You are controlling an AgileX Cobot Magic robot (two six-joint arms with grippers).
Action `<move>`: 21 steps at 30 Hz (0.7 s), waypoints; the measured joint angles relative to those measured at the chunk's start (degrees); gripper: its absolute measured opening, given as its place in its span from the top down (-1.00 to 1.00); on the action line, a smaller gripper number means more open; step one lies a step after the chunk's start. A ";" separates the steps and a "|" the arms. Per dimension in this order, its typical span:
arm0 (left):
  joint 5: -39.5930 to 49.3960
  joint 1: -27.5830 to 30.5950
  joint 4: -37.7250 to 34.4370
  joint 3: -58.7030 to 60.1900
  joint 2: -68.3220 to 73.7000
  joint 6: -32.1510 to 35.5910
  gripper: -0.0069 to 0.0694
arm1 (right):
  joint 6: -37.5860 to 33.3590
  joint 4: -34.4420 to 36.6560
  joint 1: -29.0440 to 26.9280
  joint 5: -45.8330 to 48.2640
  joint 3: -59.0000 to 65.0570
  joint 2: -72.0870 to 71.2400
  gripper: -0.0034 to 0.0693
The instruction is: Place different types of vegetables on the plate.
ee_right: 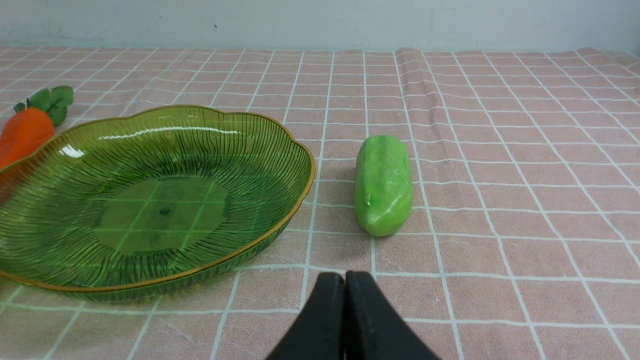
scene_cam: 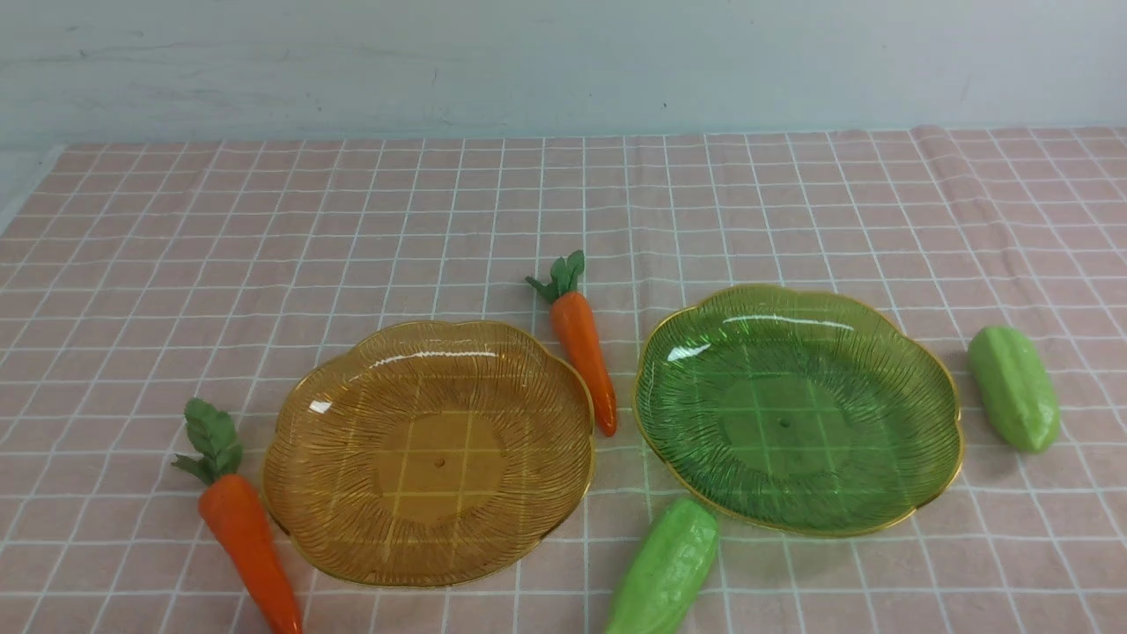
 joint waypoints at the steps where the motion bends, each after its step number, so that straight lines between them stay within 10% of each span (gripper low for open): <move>1: 0.00 0.00 0.00 0.00 0.00 0.00 0.83 | 0.00 0.00 0.00 0.00 0.00 0.00 0.95; 21: 0.00 0.00 4.01 0.00 0.00 0.23 0.83 | 0.00 0.00 0.00 0.00 0.00 0.00 0.95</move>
